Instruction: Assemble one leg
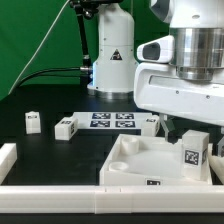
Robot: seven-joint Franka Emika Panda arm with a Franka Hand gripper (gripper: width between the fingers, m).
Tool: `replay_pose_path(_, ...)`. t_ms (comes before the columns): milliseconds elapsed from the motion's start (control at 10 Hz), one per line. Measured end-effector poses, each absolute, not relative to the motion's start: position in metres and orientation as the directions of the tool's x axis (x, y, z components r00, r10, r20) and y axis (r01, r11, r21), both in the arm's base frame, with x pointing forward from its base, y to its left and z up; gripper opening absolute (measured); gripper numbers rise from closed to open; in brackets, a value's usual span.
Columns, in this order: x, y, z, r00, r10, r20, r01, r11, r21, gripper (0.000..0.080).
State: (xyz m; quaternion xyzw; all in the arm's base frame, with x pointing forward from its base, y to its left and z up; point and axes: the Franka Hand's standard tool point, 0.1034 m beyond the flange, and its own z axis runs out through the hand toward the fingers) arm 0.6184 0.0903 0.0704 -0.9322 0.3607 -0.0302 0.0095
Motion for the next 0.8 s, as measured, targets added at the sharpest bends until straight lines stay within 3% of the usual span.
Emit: replay_pose_path(800,0.6181,0.0902,0.0698,0.738,-0.673,0.049,-0.672,-0.740,-0.039,0.0649)
